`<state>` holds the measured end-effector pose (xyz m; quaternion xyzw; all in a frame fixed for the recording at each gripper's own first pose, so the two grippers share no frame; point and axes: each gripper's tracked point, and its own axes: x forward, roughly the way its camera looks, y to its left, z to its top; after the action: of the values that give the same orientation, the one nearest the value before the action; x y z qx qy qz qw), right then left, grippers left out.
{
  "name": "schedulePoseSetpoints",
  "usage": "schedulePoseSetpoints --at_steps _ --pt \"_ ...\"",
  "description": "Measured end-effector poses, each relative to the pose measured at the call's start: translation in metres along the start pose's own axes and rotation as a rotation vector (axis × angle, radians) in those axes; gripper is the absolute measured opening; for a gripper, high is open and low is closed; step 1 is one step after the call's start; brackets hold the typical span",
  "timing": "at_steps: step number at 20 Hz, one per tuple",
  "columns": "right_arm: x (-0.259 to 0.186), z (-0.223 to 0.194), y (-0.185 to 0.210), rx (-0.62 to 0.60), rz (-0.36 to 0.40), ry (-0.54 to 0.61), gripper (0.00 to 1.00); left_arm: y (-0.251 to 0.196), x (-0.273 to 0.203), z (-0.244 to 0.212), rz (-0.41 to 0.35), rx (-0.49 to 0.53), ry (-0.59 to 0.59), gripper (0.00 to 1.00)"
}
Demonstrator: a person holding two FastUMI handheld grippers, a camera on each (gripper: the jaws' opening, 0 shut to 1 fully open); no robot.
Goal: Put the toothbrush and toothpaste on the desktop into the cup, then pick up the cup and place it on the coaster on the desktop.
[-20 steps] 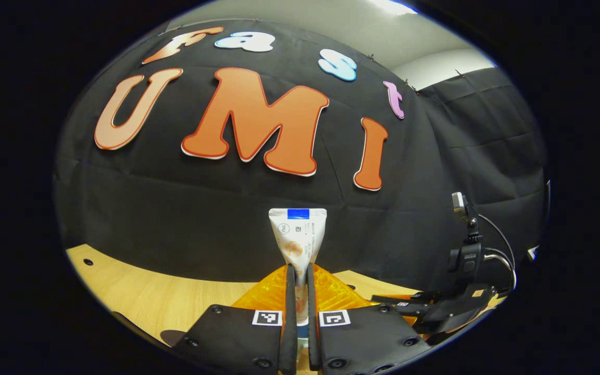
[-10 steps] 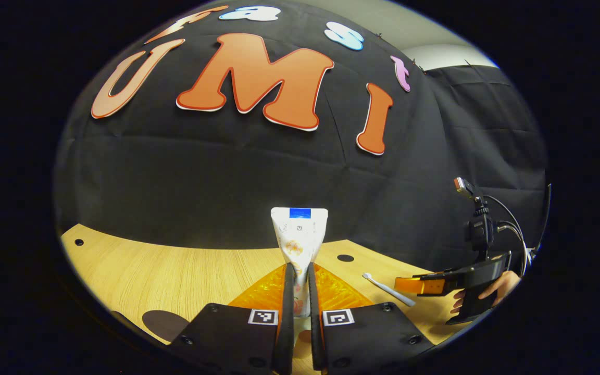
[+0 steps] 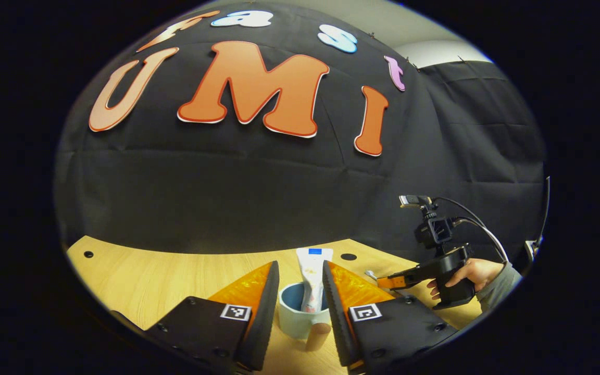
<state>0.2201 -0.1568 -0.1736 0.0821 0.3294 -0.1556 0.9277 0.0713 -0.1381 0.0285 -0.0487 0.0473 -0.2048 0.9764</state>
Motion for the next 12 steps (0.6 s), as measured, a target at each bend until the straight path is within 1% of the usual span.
schedulePoseSetpoints --at_steps 1,2,3,4,5,6,7,8,9,11,12 --pt "0.002 0.000 0.001 -0.007 -0.002 0.020 0.58 0.006 -0.005 0.002 0.013 0.003 -0.005 0.56" --pt "-0.001 0.006 0.004 -0.015 0.001 0.024 0.64 0.011 -0.010 0.005 0.026 0.007 -0.010 0.56" --pt "0.000 0.009 0.007 -0.022 0.004 0.032 0.53 0.017 -0.014 0.008 0.036 0.010 -0.016 0.56" --pt "-0.004 0.011 0.012 -0.029 0.011 0.046 0.56 0.021 -0.017 0.011 0.048 0.015 -0.022 0.56" --pt "-0.001 0.016 0.018 -0.036 0.014 0.051 0.45 0.024 -0.021 0.014 0.055 0.018 -0.027 0.55" --pt "-0.003 0.018 0.023 -0.034 0.008 0.061 0.41 0.027 -0.024 0.016 0.061 0.018 -0.033 0.55" --pt "-0.003 0.023 0.022 -0.027 -0.004 0.066 0.19 0.028 -0.028 0.018 0.063 0.014 -0.037 0.55" --pt "-0.006 0.029 0.018 -0.022 -0.012 0.068 0.11 0.029 -0.031 0.019 0.065 0.008 -0.039 0.55" --pt "-0.013 0.033 0.016 -0.017 -0.006 0.074 0.06 0.030 -0.034 0.019 0.066 0.002 -0.038 0.55" --pt "-0.019 0.035 0.023 0.025 0.059 0.068 0.04 0.032 -0.040 0.016 0.070 -0.006 -0.030 0.56" --pt "-0.025 0.043 0.018 0.037 0.065 0.037 0.03 0.035 -0.041 0.014 0.075 -0.010 -0.023 0.55"
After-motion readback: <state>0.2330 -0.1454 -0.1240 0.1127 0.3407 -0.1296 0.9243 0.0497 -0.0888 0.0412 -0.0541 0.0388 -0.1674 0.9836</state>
